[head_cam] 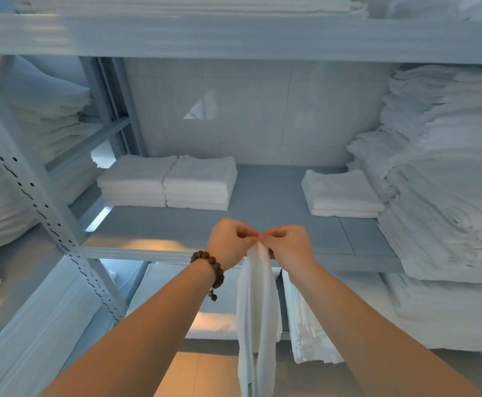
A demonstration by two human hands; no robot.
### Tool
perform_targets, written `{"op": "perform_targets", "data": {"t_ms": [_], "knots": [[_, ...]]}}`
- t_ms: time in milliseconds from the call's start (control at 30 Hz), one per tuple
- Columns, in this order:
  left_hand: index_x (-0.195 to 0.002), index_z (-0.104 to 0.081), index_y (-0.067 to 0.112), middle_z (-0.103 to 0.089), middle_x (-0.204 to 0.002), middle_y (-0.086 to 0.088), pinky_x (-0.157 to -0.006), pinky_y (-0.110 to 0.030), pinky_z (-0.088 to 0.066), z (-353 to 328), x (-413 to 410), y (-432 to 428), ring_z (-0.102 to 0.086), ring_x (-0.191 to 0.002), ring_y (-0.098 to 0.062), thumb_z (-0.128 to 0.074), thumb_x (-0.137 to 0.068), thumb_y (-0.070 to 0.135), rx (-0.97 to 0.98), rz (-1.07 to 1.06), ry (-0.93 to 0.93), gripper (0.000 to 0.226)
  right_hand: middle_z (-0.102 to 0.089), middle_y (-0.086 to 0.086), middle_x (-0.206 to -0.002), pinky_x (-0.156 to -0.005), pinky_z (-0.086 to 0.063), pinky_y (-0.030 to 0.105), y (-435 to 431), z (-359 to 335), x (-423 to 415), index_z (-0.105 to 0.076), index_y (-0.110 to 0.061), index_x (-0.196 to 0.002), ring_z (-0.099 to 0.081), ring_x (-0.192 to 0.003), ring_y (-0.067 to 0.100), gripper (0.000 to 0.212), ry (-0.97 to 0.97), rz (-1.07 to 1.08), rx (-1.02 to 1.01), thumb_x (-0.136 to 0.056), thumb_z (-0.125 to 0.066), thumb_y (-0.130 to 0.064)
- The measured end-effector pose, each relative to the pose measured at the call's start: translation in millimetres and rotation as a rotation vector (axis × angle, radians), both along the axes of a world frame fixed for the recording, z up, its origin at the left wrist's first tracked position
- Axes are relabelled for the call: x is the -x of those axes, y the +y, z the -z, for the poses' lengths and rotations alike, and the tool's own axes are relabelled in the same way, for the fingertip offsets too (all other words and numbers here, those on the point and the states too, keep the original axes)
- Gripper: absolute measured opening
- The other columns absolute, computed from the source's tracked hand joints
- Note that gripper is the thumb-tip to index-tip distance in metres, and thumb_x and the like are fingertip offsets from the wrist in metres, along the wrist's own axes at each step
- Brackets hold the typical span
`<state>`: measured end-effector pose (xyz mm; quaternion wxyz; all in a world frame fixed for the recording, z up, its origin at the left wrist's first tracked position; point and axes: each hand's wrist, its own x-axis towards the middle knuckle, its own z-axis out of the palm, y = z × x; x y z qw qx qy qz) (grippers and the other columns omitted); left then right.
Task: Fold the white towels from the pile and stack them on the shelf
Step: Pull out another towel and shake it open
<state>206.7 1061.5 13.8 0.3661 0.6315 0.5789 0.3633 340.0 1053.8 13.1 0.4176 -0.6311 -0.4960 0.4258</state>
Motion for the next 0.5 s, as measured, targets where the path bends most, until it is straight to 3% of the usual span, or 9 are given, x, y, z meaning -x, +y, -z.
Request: {"op": "perform_targets", "data": {"t_ms": [100,200,367,433,500], "knots": [[-0.075,-0.074,0.02,-0.064,-0.065,0.003,-0.054,-0.012,-0.044,3,2,-2,-0.057,-0.06,-0.009,-0.071,-0.076,0.029,-0.031,0.058,0.117,0.01,-0.071,0.022,-0.079,-0.077,-0.057,0.05,2,-6,2,-0.069,0.004,-0.076,-0.07,-0.071,0.033,0.016,0.04,-0.015,0.09,-0.081,-0.056,-0.004],[-0.08,-0.072,0.016,-0.055,-0.063,0.016,-0.052,-0.005,-0.035,7,6,-3,-0.05,-0.061,0.0,-0.076,-0.073,0.035,-0.094,0.058,0.226,0.02,-0.068,0.019,-0.076,-0.071,-0.06,0.04,-2,-14,4,-0.065,-0.001,-0.088,-0.067,-0.063,0.027,0.019,0.133,-0.046,0.187,-0.088,-0.046,-0.003],[-0.08,-0.073,0.02,-0.062,-0.069,0.015,-0.052,-0.004,-0.038,-3,27,-1,-0.055,-0.063,0.001,-0.068,-0.075,0.016,-0.098,0.098,0.265,0.008,-0.072,0.02,-0.083,-0.065,-0.06,0.03,-4,-15,0,-0.061,0.001,-0.1,-0.072,-0.074,0.026,0.025,0.229,-0.214,0.213,-0.093,-0.039,-0.004],[-0.076,-0.071,0.024,-0.063,-0.069,0.012,-0.053,-0.006,-0.039,-12,37,0,-0.055,-0.063,0.0,-0.063,-0.073,0.01,-0.11,0.119,0.301,0.017,-0.071,0.017,-0.08,-0.067,-0.058,0.031,2,-9,-5,-0.06,-0.001,-0.102,-0.07,-0.071,0.025,0.026,0.143,-0.229,0.19,-0.093,-0.036,-0.001],[-0.072,-0.07,0.027,-0.066,-0.069,0.007,-0.057,-0.016,-0.047,-22,47,-1,-0.059,-0.063,-0.01,-0.061,-0.071,0.007,-0.122,0.153,0.311,0.022,-0.068,0.015,-0.087,-0.075,-0.054,0.033,10,2,-15,-0.061,-0.004,-0.105,-0.065,-0.077,0.024,0.029,-0.056,-0.229,0.122,-0.089,-0.038,0.004]]}}
